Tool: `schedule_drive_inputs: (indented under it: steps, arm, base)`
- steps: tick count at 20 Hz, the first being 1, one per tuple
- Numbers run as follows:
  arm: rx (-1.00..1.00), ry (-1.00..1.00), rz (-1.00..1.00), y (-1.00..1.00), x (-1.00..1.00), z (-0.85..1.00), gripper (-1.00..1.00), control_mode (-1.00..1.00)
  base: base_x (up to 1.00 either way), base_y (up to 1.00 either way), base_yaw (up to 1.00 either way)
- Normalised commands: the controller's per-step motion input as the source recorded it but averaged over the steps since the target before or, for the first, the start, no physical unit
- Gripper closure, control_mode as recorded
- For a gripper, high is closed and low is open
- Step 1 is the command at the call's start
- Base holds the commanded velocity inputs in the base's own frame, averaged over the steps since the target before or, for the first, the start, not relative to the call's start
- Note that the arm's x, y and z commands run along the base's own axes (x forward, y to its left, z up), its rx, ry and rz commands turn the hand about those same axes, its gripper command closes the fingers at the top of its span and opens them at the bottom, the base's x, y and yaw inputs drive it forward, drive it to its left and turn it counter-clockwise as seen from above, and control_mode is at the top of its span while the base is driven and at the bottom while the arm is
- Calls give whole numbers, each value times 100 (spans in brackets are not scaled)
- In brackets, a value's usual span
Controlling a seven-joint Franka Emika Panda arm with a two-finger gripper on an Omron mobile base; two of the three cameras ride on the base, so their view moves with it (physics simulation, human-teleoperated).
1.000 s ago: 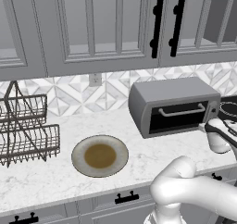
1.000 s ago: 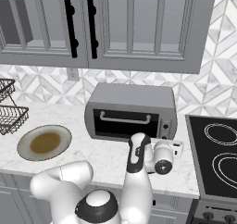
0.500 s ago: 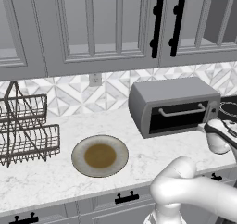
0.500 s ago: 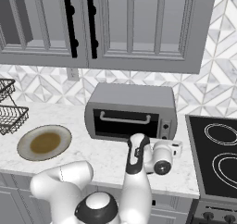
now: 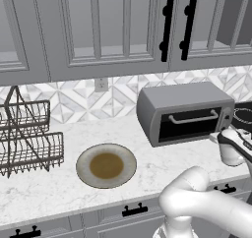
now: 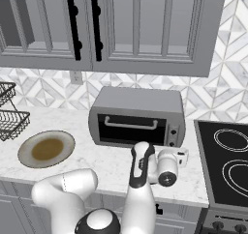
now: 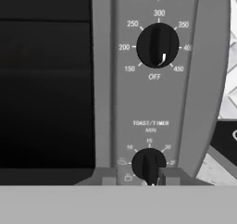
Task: Pick up the kebab skewer and baguette bread, and place them inside the toaster oven. Close the toaster oven door and start by setting the timer.
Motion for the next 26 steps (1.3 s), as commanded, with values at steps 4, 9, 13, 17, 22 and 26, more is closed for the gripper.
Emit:
schedule_drive_inputs:
  steps: [4, 9, 13, 17, 22, 26]
  arm:
    - [0, 0, 0, 0, -1, 0, 100, -100]
    - [0, 0, 0, 0, 0, 0, 100, -100]
    - [0, 0, 0, 0, 0, 0, 100, -100]
    - [0, 0, 0, 0, 0, 0, 100, -100]
    - [1, -2, 0, 0, 0, 0, 100, -100]
    - [3, -5, 0, 0, 8, 5, 100, -100]
  base:
    - [0, 0, 0]
    - [0, 0, 0]
    - [0, 0, 0]
    - [0, 0, 0]
    - [0, 0, 0]
    - [0, 0, 0]
